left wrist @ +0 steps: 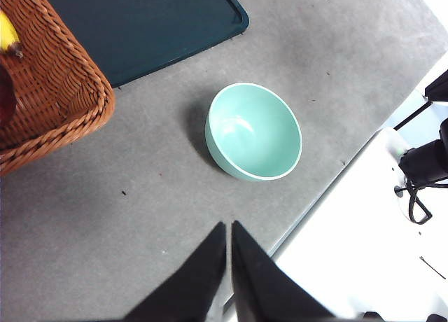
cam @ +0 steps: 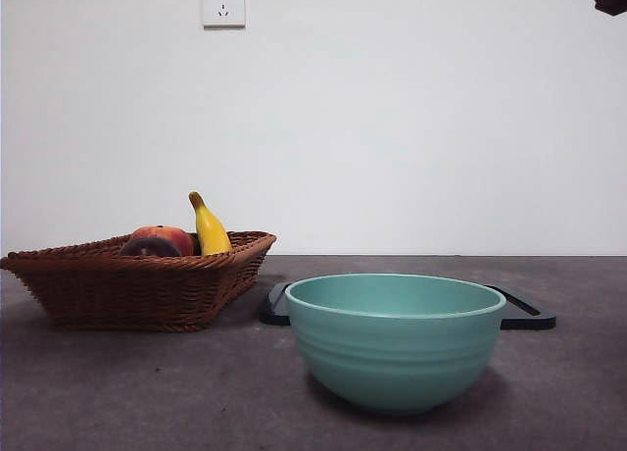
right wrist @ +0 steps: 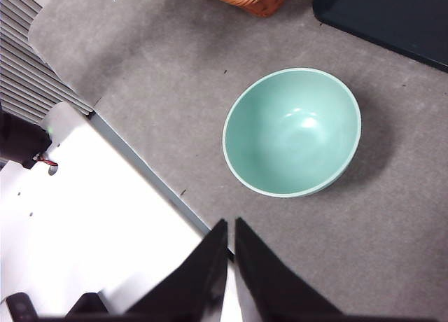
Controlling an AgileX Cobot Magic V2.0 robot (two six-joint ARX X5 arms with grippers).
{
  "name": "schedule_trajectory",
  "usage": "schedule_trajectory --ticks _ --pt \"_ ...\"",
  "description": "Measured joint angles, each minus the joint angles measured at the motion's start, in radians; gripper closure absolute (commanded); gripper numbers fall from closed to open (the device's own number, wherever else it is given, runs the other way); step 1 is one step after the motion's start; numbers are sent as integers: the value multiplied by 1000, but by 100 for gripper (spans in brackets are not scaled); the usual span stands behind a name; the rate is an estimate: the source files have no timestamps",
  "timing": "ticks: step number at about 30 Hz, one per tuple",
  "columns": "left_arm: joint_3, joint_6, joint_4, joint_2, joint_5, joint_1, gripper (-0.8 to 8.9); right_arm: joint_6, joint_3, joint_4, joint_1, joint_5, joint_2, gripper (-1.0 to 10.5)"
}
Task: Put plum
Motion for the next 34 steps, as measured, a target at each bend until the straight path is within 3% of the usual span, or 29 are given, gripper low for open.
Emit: schedule_trajectory --ticks 13,16,23,29,34 --pt "0 14 25 -6 -17 1 804 0 0 0 0 0 0 941" --pt "-2 38 138 -42 -79 24 804 0 0 0 0 0 0 941" --pt "-58 57 593 -198 -174 138 804 0 0 0 0 0 0 941" --pt "-285 72 908 -409 -367 229 804 0 0 0 0 0 0 941" --pt "-484 74 1008 -557 -516 267 804 0 0 0 0 0 0 941"
